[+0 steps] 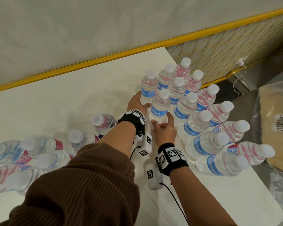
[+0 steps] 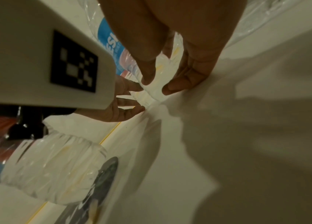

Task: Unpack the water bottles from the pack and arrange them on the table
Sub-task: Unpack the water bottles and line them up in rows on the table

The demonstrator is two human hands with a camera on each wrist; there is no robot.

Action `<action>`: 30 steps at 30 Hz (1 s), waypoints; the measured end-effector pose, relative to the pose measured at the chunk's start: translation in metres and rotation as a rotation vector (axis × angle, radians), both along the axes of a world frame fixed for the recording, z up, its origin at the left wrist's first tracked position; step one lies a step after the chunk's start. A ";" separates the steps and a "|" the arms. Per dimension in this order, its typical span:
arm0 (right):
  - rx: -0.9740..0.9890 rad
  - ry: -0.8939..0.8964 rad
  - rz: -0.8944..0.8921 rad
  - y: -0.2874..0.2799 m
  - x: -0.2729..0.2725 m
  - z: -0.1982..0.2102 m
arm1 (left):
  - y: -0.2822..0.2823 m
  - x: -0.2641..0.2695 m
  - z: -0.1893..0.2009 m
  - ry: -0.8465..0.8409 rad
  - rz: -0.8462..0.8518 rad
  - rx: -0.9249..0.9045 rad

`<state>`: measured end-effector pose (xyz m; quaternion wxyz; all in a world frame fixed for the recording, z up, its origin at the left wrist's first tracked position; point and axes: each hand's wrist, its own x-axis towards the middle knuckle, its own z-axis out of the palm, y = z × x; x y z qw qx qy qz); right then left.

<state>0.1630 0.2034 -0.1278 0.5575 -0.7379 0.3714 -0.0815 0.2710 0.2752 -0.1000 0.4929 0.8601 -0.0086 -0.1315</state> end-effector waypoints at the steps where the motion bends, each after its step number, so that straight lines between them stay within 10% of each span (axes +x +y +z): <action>1: 0.028 -0.003 -0.012 0.001 0.001 0.000 | 0.001 0.000 0.000 0.012 0.003 -0.016; 30: 0.160 -0.034 -0.060 0.004 0.004 0.002 | 0.000 0.002 0.014 0.090 -0.088 0.210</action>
